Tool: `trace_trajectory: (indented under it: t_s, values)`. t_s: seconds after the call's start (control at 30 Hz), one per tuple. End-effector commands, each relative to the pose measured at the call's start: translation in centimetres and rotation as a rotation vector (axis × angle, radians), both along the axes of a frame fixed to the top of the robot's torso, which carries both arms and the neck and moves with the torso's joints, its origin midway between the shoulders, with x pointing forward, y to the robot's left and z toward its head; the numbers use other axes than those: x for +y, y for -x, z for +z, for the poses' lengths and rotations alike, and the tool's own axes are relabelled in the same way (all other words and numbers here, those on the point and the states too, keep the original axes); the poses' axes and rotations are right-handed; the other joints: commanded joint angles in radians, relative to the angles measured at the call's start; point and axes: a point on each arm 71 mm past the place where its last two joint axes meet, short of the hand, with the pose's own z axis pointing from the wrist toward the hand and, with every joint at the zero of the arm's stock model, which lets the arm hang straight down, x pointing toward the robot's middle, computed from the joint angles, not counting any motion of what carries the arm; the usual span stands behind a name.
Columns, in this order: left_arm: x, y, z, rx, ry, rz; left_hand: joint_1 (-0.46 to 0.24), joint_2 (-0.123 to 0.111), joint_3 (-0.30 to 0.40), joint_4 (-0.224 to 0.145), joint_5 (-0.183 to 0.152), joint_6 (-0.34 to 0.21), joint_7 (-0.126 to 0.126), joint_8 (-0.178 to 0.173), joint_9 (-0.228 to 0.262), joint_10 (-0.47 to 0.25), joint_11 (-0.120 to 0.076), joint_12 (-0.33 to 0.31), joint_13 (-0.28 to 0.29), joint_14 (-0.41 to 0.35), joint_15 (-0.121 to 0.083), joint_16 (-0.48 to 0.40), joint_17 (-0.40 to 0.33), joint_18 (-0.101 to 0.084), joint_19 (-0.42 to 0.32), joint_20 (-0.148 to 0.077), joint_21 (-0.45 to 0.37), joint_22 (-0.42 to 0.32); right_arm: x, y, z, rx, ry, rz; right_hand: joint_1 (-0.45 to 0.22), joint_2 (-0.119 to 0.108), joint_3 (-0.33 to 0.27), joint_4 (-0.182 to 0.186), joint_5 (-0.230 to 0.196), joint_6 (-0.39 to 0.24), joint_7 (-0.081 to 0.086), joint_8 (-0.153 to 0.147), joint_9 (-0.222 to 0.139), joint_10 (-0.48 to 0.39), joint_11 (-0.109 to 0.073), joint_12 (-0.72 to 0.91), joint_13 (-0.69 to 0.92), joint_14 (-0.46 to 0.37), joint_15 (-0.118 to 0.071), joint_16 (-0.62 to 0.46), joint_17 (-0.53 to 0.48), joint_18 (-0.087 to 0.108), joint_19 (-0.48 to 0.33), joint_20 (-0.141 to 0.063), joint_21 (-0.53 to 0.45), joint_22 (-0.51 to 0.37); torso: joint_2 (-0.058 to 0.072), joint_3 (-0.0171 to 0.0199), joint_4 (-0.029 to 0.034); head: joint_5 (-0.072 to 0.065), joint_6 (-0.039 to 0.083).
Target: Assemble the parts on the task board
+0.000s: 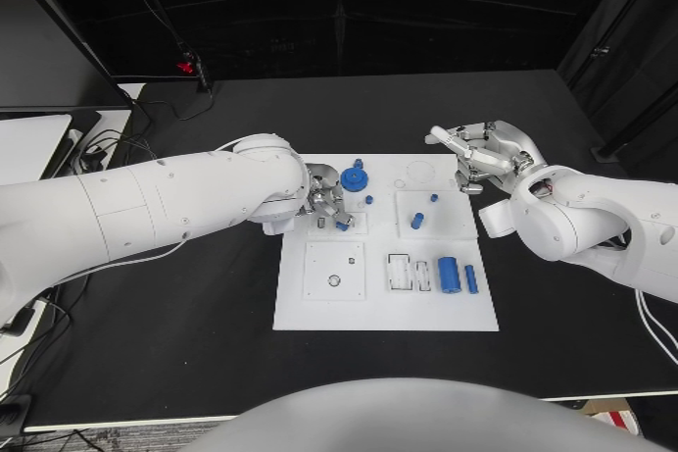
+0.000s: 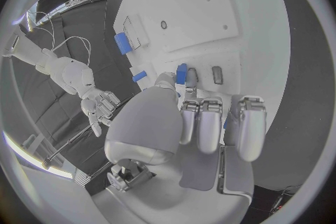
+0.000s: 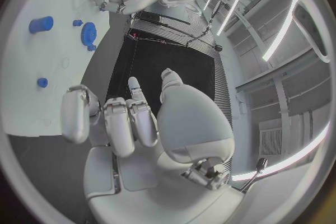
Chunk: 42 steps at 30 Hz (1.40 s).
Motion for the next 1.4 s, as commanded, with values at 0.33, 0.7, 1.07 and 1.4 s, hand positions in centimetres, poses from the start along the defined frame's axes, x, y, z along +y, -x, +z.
trace_trajectory:
  t_s: [0.33,0.7,1.07,1.4]
  values:
    - [0.9,-0.1,0.2,-0.027,0.053,0.010,0.062,0.040,0.018,0.004,0.004,0.009,0.001,-0.001,0.020,0.114,-0.007,-0.003,0.259,0.102,-0.004,0.001,0.263,-0.007,0.104,-0.005,0.003,0.263,-0.2,0.0,-0.5,0.022,0.002,-0.001,0.001,0.012,-0.008,0.002,0.005,-0.014,0.004,0.008,0.001,0.104,0.007,0.003,0.263,0.104,0.008,0.002,0.263,0.008,-0.007,0.000,-0.005,0.180,0.000,0.0002,0.0003,-0.004,-0.002]
    - [2.7,0.0,0.5,0.015,0.075,0.072,-0.004,0.047,0.045,0.011,-0.047,0.021,0.001,-0.012,0.043,0.114,-0.006,-0.003,0.259,0.102,-0.003,0.001,0.263,-0.007,0.104,-0.003,0.003,0.263,-0.2,-0.1,-0.7,0.027,0.004,-0.003,0.000,0.012,-0.009,0.003,0.005,-0.015,0.005,0.008,0.000,0.104,0.007,0.003,0.263,0.104,0.009,0.002,0.263,0.009,-0.007,0.000,-0.006,0.179,0.000,0.0015,0.0005,-0.001,0.000]
    - [3.5,-0.2,0.4,0.025,0.029,0.135,-0.094,0.068,0.073,0.012,-0.099,0.027,0.000,-0.028,0.068,0.114,-0.007,-0.003,0.259,0.102,-0.004,0.001,0.263,-0.007,0.104,-0.004,0.003,0.263,-0.1,-0.1,-0.7,0.029,0.004,-0.002,0.000,0.012,-0.009,0.003,0.005,-0.015,0.005,0.008,0.000,0.104,0.007,0.003,0.263,0.104,0.009,0.002,0.263,0.009,-0.007,0.000,-0.006,0.179,0.000,0.0013,0.0004,0.005,0.001]
    - [2.7,-0.3,0.4,0.014,0.022,0.152,-0.104,0.070,0.079,0.011,-0.106,0.025,0.000,-0.032,0.072,0.114,-0.007,-0.003,0.259,0.102,-0.004,0.001,0.263,-0.007,0.104,-0.004,0.003,0.263,0.0,-0.1,-0.8,0.030,0.003,0.001,0.000,0.013,-0.011,0.003,0.005,-0.018,0.005,0.010,0.000,0.104,0.008,0.003,0.263,0.104,0.009,0.002,0.263,0.009,-0.009,0.000,-0.007,0.179,0.000,0.0002,-0.0014,0.006,-0.001]
